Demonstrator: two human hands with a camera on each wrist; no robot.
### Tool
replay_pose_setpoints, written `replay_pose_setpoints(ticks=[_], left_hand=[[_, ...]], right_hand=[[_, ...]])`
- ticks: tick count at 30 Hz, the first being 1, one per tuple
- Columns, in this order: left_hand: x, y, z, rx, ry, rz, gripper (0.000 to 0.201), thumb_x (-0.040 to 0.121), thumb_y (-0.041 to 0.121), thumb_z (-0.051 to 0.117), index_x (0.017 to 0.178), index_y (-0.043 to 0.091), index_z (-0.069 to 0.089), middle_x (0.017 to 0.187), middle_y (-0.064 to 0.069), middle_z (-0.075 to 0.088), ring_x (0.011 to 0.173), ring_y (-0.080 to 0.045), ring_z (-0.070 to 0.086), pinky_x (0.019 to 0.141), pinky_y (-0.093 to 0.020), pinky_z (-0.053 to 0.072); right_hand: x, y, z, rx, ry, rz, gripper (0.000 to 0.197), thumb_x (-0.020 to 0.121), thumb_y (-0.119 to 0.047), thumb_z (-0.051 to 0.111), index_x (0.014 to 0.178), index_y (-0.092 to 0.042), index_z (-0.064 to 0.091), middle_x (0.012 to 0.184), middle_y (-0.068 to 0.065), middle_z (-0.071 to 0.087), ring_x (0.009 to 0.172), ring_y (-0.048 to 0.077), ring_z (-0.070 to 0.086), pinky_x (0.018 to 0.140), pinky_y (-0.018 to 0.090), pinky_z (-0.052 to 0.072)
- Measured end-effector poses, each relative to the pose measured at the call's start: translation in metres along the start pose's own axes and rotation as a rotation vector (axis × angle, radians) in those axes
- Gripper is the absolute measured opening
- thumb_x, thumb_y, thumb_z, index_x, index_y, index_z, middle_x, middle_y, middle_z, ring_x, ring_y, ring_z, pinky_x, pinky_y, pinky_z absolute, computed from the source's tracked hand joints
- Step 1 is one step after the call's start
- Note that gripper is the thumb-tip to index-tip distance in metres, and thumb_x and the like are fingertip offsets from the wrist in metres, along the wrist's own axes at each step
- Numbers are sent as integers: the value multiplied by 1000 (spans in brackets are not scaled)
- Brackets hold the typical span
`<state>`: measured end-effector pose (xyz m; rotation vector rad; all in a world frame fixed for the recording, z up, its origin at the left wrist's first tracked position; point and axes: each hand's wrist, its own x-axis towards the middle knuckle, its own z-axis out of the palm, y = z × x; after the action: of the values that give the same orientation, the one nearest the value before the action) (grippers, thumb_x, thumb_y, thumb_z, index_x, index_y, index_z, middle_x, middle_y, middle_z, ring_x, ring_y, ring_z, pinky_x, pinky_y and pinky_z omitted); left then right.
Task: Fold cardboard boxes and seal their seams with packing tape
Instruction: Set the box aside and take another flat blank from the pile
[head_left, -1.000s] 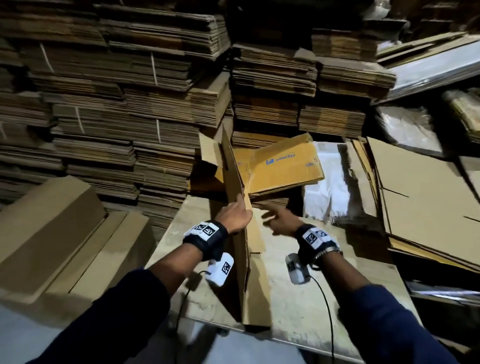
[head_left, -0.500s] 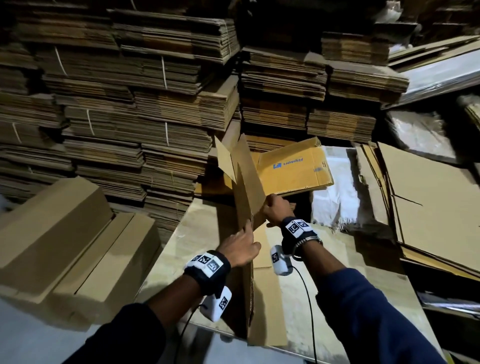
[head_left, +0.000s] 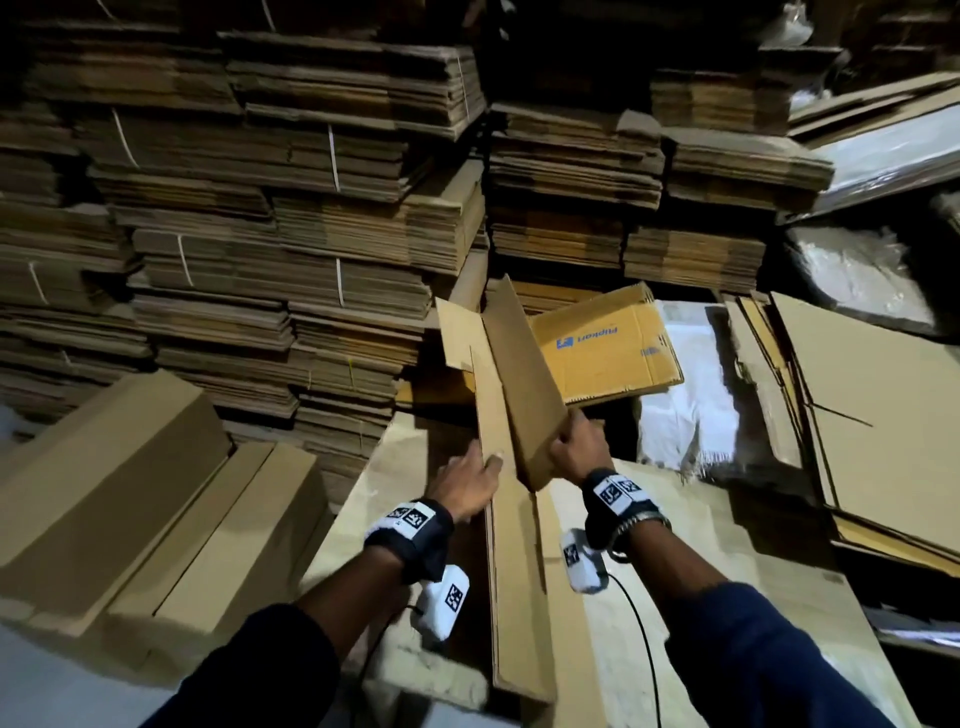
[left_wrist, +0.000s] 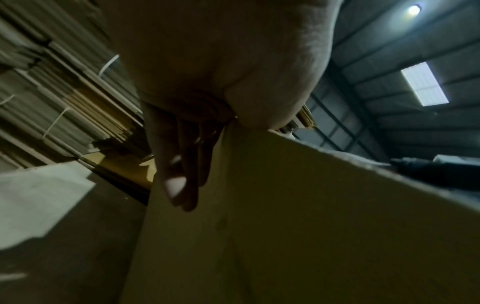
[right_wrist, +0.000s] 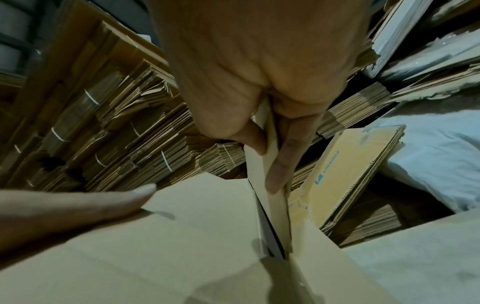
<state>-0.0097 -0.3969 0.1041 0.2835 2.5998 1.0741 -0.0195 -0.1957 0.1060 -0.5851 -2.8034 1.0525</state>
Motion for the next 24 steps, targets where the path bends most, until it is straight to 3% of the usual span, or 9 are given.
replay_pose_setpoints(ticks=[3,5,7,12,16,21,24], left_hand=[[1,-7,4,-55,-64,15,61,109,60,25,151,21,46,152,-10,54,136,-34,53,103,-43,49],[3,-10,7,-135,-96,25,50,111,48,34,143,16,54,142,-12,62,122,-29,62,84,-40,58],[5,-11,10,-161,-55,8,38,111,36,42,133,10,61,130,-13,69,104,-23,67,68,-29,57],[-7,-8,0,-94,90,-4,33,111,29,44,126,7,63,120,-12,70,97,-25,66,75,-31,54],[-10,-13,-30,81,253,12,34,110,22,43,125,0,63,124,-23,68,113,-41,65,90,-39,49],[15,-45,-67,270,268,-98,37,107,26,45,109,-1,70,113,-23,72,105,-40,68,80,-38,51],[37,-72,-73,333,257,-145,39,107,31,46,105,1,72,111,-23,74,104,-39,69,81,-38,53]], right_hand=[[-4,6,-19,-46,47,54,40,87,-13,61,124,-2,53,121,25,63,110,44,61,89,41,50],[-6,10,-31,-81,72,68,37,87,-15,63,120,-4,52,119,23,62,108,43,60,85,41,49],[-9,12,-41,-126,86,62,39,88,-18,66,121,-4,50,117,24,62,107,44,61,85,44,51],[-20,28,-59,-298,68,-18,45,89,-21,73,124,-11,46,109,22,67,98,43,67,84,52,58],[-33,50,-70,-319,26,-12,40,92,-16,69,124,-10,47,108,23,68,98,42,67,87,53,57],[-53,73,-72,-358,-60,34,34,100,-17,61,130,-6,48,122,25,66,111,44,64,94,49,52],[-68,86,-70,-333,-152,75,37,97,-15,62,129,-2,47,124,23,65,114,41,63,92,44,52]])
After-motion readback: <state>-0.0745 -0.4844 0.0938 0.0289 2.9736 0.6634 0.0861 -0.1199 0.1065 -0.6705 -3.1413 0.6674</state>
